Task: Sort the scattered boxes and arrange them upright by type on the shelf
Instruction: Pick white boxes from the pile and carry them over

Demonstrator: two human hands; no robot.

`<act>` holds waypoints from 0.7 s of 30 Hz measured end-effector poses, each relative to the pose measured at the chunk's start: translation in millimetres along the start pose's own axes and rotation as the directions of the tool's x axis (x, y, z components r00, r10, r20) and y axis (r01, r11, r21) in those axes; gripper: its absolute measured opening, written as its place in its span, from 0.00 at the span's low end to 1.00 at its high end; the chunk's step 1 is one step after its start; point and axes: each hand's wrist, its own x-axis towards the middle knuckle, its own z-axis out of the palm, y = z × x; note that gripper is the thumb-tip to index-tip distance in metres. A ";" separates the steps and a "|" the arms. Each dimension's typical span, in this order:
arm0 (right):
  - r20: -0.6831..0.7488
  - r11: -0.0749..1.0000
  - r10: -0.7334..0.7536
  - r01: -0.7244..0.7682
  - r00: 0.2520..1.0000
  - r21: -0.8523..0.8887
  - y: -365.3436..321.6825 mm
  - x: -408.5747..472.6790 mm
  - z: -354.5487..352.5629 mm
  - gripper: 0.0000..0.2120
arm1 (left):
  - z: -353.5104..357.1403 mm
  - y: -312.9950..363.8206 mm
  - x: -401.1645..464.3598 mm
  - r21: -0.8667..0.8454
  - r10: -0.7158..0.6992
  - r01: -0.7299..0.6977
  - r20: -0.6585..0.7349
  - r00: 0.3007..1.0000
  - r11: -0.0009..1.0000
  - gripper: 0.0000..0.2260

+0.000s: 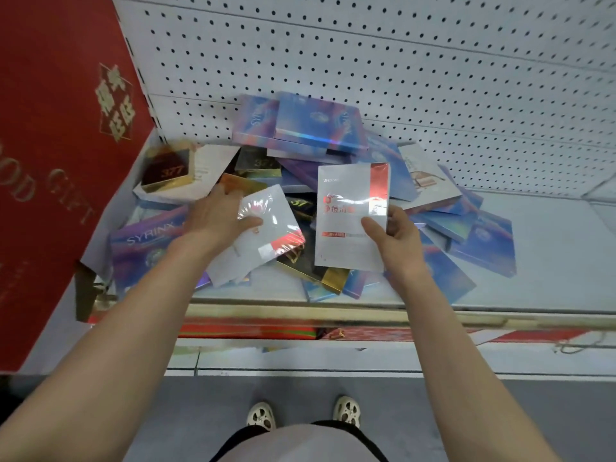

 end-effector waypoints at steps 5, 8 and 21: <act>-0.044 0.988 0.035 -0.028 0.998 0.152 -0.2 -8.6 -15.7 0.12 | -19.8 0.7 -10.2 -0.256 0.018 -0.035 -0.071 0.997 0.966 0.18; -0.123 0.973 0.054 -0.025 0.991 0.228 0.1 -16.7 -32.0 0.11 | -23.8 15.3 -20.7 -0.615 -0.048 0.002 -0.058 0.997 0.789 0.16; -0.404 0.978 0.103 -0.019 0.909 0.207 42.8 -89.5 -188.7 0.10 | 37.4 185.6 -77.5 -0.900 0.112 0.051 0.110 0.988 0.433 0.08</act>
